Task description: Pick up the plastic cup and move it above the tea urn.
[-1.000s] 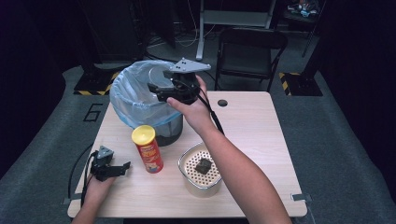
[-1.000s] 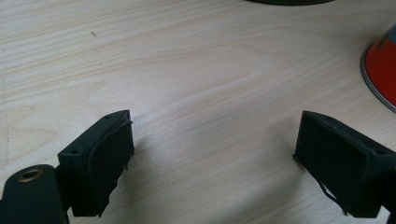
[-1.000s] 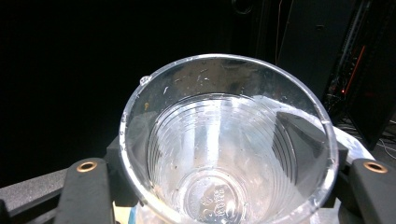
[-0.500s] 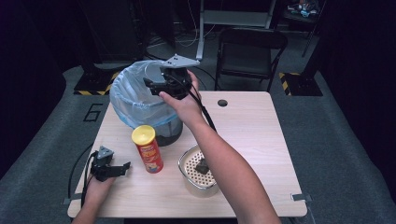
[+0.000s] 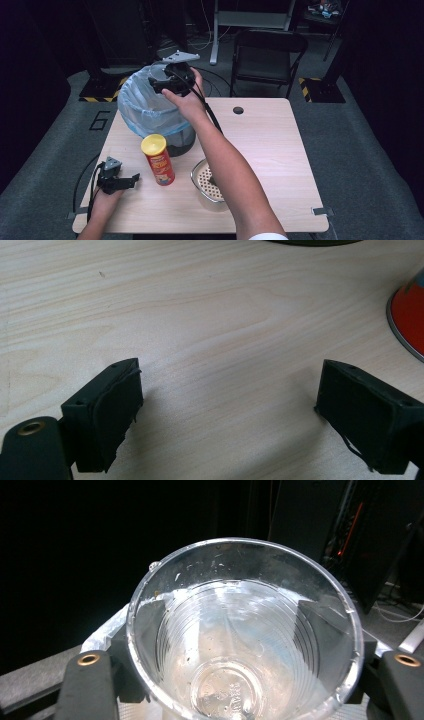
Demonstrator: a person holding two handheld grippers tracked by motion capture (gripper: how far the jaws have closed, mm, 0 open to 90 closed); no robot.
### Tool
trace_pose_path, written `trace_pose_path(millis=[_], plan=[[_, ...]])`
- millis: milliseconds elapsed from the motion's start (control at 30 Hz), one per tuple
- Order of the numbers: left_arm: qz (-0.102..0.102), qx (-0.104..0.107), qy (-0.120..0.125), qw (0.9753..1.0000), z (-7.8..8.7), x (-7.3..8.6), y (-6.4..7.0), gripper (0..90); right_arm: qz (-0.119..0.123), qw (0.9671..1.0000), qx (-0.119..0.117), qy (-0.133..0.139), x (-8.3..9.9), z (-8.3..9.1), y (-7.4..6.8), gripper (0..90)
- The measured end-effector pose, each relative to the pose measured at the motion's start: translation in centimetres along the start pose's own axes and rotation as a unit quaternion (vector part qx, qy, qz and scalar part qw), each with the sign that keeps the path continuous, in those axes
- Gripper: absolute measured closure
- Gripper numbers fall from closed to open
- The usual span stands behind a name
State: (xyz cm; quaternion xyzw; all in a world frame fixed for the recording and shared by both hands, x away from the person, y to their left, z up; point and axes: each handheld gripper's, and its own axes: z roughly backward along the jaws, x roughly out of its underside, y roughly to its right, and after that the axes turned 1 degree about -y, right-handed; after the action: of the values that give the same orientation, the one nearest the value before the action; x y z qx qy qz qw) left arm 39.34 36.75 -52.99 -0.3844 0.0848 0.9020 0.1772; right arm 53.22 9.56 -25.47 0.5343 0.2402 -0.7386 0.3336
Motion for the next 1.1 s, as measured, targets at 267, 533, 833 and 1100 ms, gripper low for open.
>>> trace_pose_path(millis=[267,533,833,1100], plan=[[0.021,0.017,0.007,0.9996,0.3,0.1,-0.3,10.8,-0.007,0.9991,-0.003,-0.041,0.3,-1.0,-0.4,4.2],[0.056,0.044,0.020,0.9973,0.8,0.0,-0.9,11.1,0.010,0.9998,0.004,-0.019,0.0,1.2,-0.4,7.8],[0.064,0.058,0.027,0.9959,1.3,-0.3,-0.9,11.4,0.040,0.9992,-0.002,0.005,0.4,4.9,-0.7,23.9],[0.063,0.059,0.037,0.9956,2.0,-0.7,-0.2,12.7,0.042,0.9990,0.002,0.016,2.2,7.6,-0.1,26.1]])
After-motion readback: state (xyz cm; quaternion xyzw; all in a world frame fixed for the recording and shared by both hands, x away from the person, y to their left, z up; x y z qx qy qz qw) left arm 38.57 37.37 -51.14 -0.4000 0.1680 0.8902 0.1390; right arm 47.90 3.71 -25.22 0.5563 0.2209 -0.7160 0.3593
